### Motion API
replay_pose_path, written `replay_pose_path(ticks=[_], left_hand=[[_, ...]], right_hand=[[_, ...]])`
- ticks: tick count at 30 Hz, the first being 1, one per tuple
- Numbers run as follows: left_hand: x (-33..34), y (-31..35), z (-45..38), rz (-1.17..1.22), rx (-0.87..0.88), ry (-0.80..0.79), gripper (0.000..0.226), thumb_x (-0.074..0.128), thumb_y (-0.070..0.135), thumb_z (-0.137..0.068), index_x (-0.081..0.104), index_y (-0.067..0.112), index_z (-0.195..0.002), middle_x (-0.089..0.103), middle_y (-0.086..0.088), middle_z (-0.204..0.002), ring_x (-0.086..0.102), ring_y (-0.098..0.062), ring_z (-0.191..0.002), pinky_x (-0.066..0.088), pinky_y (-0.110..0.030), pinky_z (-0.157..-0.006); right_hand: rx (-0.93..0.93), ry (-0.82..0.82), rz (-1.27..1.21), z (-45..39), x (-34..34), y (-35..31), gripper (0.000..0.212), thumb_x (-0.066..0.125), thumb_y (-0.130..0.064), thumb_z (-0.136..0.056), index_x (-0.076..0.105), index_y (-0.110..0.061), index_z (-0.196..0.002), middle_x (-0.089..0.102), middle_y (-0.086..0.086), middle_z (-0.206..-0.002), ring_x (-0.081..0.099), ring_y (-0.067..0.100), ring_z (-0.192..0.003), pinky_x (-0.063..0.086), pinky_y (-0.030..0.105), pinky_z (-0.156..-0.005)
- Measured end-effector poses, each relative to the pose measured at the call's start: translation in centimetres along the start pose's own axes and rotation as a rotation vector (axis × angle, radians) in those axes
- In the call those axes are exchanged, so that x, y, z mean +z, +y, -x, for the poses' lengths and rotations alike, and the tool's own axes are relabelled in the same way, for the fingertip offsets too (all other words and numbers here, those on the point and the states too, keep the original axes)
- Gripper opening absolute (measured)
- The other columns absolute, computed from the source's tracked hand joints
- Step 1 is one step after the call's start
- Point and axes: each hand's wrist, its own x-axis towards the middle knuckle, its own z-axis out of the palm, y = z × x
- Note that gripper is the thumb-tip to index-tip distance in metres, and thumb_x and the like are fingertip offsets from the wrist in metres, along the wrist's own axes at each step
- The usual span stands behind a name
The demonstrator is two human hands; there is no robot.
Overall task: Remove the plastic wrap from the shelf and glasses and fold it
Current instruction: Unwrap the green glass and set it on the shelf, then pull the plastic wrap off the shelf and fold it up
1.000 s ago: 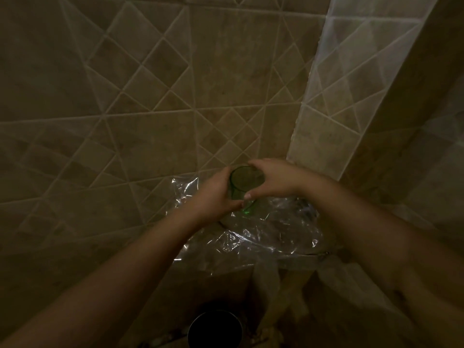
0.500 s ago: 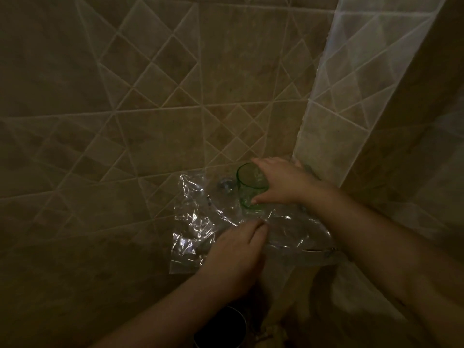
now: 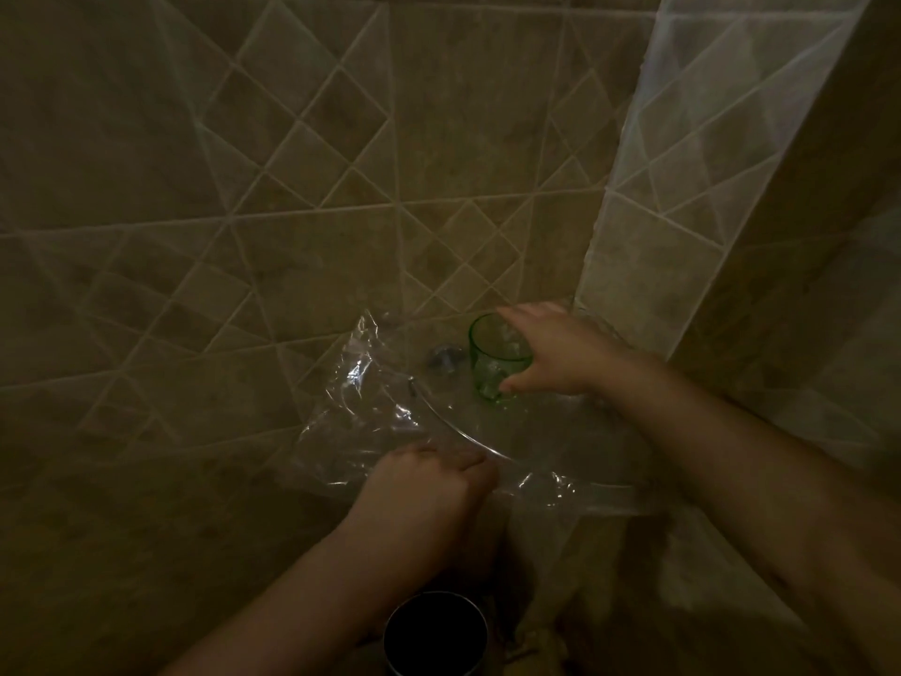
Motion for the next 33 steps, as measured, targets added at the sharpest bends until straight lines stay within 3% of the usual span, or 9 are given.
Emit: replay_pose_path(ticks=[5,10,13,15,17,20,24,29,33], left_hand=[[-1.0,-0.2,0.9,-0.075,0.04,-0.007,0.022,0.068,0.034,-0.062,0.068,0.033,-0.085,0.073,0.017,-0.081,0.064,-0.008,-0.054,0.04,-0.017,-0.043],[-2.8,0.2,1.9,-0.03,0.002,0.037,0.033,0.041,0.038,-0.07,0.07,0.03,-0.085,0.074,0.015,-0.082,0.065,-0.015,-0.052,0.045,-0.019,-0.041],[-4.0,0.4,3.2,0.045,0.031,0.054,0.026,0.061,0.034,-0.066,0.067,0.03,-0.091,0.075,0.011,-0.081,0.068,-0.022,-0.057,0.052,-0.029,-0.04],[-5.0,0.2,4.1,0.113,0.032,0.091,0.042,0.07,0.028,-0.06,0.059,0.034,-0.1,0.076,0.01,-0.081,0.07,-0.022,-0.057,0.054,-0.031,-0.04],[-6.2,-0.3,4.9,0.23,0.015,0.113,0.043,0.065,0.027,-0.067,0.054,0.036,-0.108,0.077,0.01,-0.086,0.073,-0.02,-0.065,0.057,-0.033,-0.048],[-7.7,-1.6,5.7,0.425,0.001,0.152,0.034,0.055,0.029,-0.082,0.062,0.037,-0.114,0.075,0.014,-0.099,0.071,-0.009,-0.086,0.057,-0.032,-0.067],[-8.9,-2.6,5.9,0.499,0.031,0.182,0.034,0.053,0.027,-0.086,0.057,0.041,-0.117,0.071,0.02,-0.099,0.063,0.011,-0.088,0.052,-0.02,-0.07],[-9.3,-4.2,6.6,0.655,-0.003,0.209,0.021,0.052,0.034,-0.09,0.069,0.03,-0.103,0.075,0.009,-0.084,0.071,-0.005,-0.077,0.054,-0.032,-0.06],[-9.4,-6.2,7.3,0.832,-0.103,0.265,0.028,0.054,0.054,-0.086,0.074,0.036,-0.095,0.077,0.0,-0.08,0.072,-0.025,-0.072,0.055,-0.04,-0.06]], right_hand=[[0.014,0.003,-0.006,-0.2,-0.2,-0.1,0.105,0.075,-0.056,-0.064,0.025,-0.015,-0.147,0.039,0.012,-0.149,0.03,0.033,-0.135,0.03,0.036,-0.105],[0.044,0.009,0.001,-0.8,0.0,0.2,0.108,0.076,-0.054,-0.062,0.024,-0.014,-0.147,0.037,0.012,-0.15,0.03,0.034,-0.135,0.032,0.041,-0.108],[0.059,0.003,0.002,-1.0,-0.1,0.6,0.11,0.074,-0.056,-0.059,0.024,-0.016,-0.147,0.037,0.011,-0.151,0.031,0.033,-0.136,0.034,0.043,-0.108],[0.051,-0.008,0.009,-1.1,0.0,0.6,0.111,0.074,-0.058,-0.058,0.023,-0.016,-0.148,0.036,0.012,-0.151,0.031,0.033,-0.136,0.033,0.043,-0.108],[0.046,-0.022,0.002,-1.0,0.0,0.7,0.111,0.073,-0.058,-0.059,0.022,-0.015,-0.148,0.035,0.014,-0.151,0.03,0.034,-0.137,0.032,0.043,-0.109],[0.036,-0.028,-0.003,-0.8,-0.3,0.7,0.109,0.074,-0.057,-0.061,0.023,-0.013,-0.147,0.035,0.015,-0.151,0.03,0.034,-0.137,0.03,0.041,-0.108],[0.025,-0.038,0.01,-0.6,-0.6,0.1,0.106,0.075,-0.053,-0.065,0.024,-0.009,-0.147,0.039,0.017,-0.147,0.035,0.033,-0.133,0.032,0.037,-0.106],[0.037,-0.05,0.038,-0.2,-1.0,-0.5,0.105,0.077,-0.05,-0.068,0.022,-0.008,-0.147,0.041,0.017,-0.145,0.039,0.029,-0.13,0.033,0.033,-0.103],[0.064,-0.082,-0.027,0.9,-2.6,-0.8,0.101,0.074,-0.047,-0.072,0.015,-0.022,-0.15,0.017,0.007,-0.16,0.02,0.025,-0.143,0.02,0.036,-0.111]])
